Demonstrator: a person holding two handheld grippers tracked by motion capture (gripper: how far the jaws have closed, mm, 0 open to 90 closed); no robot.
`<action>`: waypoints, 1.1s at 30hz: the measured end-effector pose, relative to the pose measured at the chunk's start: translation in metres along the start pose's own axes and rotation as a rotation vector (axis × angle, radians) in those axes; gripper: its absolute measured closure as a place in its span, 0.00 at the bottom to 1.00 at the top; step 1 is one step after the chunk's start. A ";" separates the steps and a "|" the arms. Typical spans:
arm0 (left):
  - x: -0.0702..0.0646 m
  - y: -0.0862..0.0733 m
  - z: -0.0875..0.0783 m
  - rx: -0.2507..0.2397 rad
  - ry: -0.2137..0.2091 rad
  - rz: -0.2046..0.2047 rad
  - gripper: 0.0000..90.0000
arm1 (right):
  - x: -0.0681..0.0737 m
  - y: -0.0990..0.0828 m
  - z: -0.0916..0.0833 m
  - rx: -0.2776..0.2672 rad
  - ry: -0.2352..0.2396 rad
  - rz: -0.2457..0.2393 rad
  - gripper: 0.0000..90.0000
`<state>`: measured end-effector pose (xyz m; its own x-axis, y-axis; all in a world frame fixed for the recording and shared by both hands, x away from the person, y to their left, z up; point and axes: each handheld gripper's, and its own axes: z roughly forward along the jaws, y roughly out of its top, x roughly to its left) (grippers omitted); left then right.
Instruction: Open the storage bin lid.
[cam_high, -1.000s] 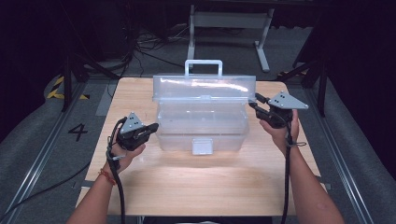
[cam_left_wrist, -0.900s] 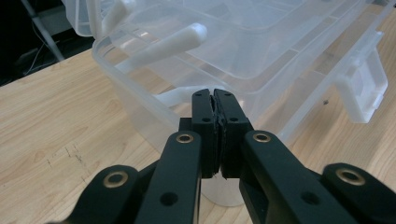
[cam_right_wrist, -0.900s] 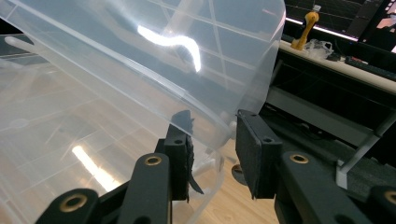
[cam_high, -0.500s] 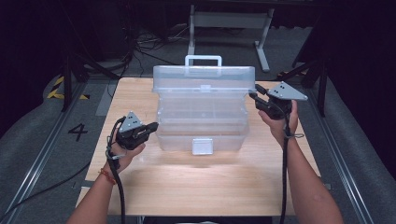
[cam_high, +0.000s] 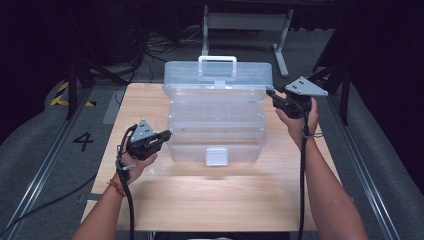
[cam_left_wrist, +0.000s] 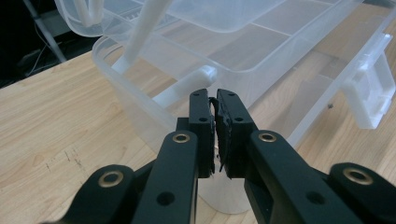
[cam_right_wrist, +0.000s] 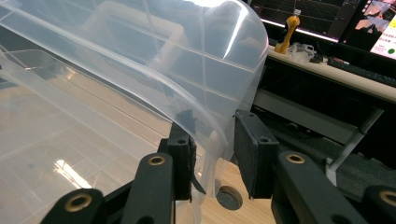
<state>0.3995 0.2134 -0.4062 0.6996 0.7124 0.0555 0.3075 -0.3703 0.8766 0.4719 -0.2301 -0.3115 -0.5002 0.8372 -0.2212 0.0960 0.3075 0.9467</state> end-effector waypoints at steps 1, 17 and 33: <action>0.000 0.000 0.000 -0.001 0.001 0.001 0.95 | -0.001 0.002 0.001 0.004 -0.002 0.000 0.77; 0.000 -0.002 0.001 -0.009 -0.014 0.009 0.96 | -0.013 0.007 0.019 0.015 -0.006 0.028 0.84; 0.000 -0.002 0.001 -0.007 -0.018 0.012 0.96 | -0.015 -0.008 0.040 0.039 -0.009 0.061 0.80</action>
<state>0.3999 0.2137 -0.4086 0.7148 0.6969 0.0580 0.2939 -0.3746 0.8794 0.5135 -0.2269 -0.3249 -0.4849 0.8587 -0.1659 0.1597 0.2734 0.9486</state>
